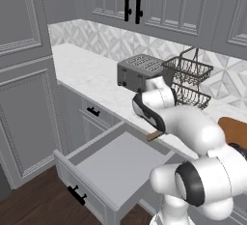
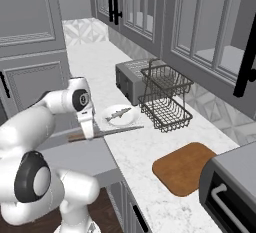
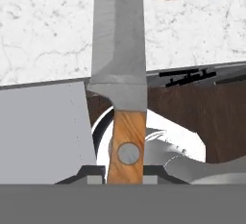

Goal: Pick up the knife from the drawer and place it on the cutting board. Then place the meat from the plate to the cutting board.

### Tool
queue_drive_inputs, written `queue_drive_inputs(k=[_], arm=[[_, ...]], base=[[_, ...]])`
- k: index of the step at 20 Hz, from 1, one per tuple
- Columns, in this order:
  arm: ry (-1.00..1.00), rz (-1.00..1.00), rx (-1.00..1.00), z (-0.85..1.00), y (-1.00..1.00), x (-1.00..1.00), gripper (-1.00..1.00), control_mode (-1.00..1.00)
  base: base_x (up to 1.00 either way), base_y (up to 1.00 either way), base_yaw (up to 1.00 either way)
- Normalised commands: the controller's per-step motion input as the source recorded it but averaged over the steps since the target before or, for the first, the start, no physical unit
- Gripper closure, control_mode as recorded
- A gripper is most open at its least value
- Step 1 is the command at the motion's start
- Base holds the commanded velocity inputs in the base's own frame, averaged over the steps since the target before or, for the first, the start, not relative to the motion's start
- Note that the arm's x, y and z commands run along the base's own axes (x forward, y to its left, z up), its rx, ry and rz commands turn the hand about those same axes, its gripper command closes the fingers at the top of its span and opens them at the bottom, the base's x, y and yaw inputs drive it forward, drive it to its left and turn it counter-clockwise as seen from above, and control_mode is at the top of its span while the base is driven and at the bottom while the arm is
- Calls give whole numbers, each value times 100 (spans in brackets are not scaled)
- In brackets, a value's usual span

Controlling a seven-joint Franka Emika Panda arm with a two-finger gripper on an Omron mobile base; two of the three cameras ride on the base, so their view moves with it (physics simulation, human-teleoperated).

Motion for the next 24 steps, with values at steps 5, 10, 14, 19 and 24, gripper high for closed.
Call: queue_drive_inputs(k=[5,10,14,19,24], arm=[[8,3,0,-2,-97,0,100,-100],[1,6,0,-11,-76,0,100,-100],[-6,3,0,-23,-81,0,100,-100],[-1,0,1,-20,-73,0,100,-100],[-2,3,3,-18,-79,6,100,-100]], base=[[0,0,0],[0,0,0],[0,0,0],[0,0,0],[0,0,0]])
